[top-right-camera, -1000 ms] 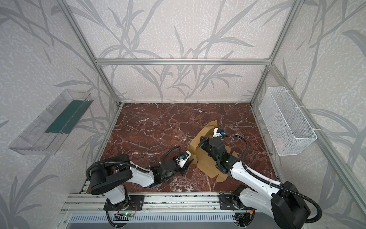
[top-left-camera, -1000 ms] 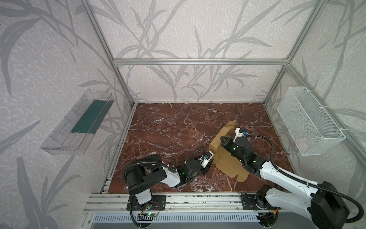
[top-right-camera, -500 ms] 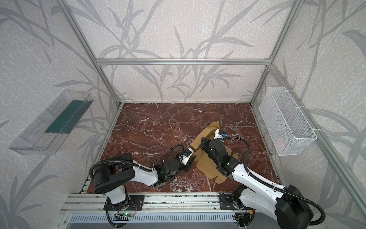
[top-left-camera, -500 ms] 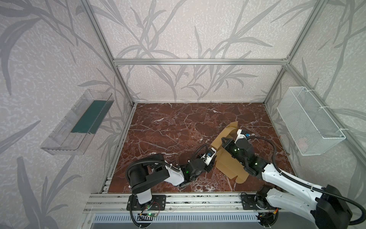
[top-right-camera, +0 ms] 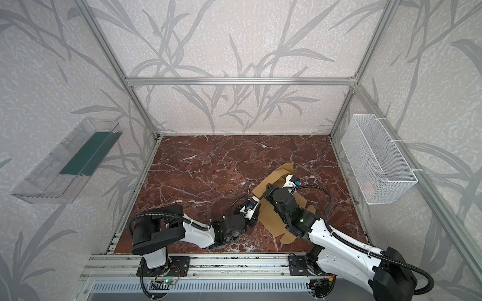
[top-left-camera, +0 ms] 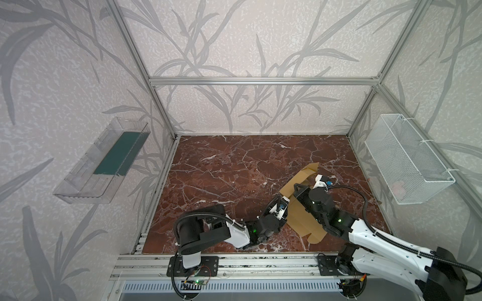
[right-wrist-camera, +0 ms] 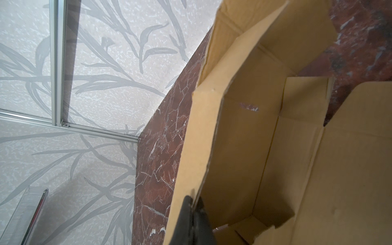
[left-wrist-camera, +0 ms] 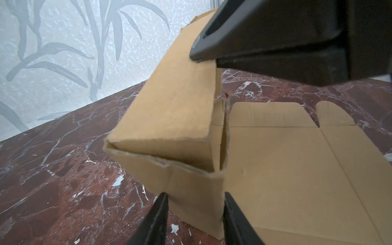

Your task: Fold the paper box

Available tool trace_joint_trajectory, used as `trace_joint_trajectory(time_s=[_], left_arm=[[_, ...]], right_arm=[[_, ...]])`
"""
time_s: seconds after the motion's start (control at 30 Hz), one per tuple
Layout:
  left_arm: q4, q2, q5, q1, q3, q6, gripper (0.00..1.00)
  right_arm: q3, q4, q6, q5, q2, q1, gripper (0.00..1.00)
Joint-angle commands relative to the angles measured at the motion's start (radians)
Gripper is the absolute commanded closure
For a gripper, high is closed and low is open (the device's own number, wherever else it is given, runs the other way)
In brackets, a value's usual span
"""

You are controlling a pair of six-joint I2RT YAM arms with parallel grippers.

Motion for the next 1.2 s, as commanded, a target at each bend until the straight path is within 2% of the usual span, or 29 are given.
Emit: trace_joint_trajectory(time_s=[0.0,0.17,0.27,0.83,1.17], left_arm=[[0.146,0.009,-0.148,-0.015,0.034,0.054,0.57],[0.233,0.028,-0.238,-0.034,0.033,0.073,0.57],[0.35,0.057,-0.304,-0.048,0.035,0.123,0.56],[0.357,0.102,-0.417,-0.08,0.092,0.206,0.57],[0.358,0.12,-0.488,-0.088,0.111,0.221,0.65]], right_arm=[[-0.013,-0.114,0.046,0.035,-0.018,0.041,1.0],[-0.008,-0.167,0.096,0.07,-0.042,0.069,1.0],[-0.012,-0.181,0.127,0.088,-0.049,0.086,1.0],[0.024,-0.289,0.168,0.132,-0.094,0.127,1.0],[0.047,-0.321,0.18,0.15,-0.093,0.156,1.0]])
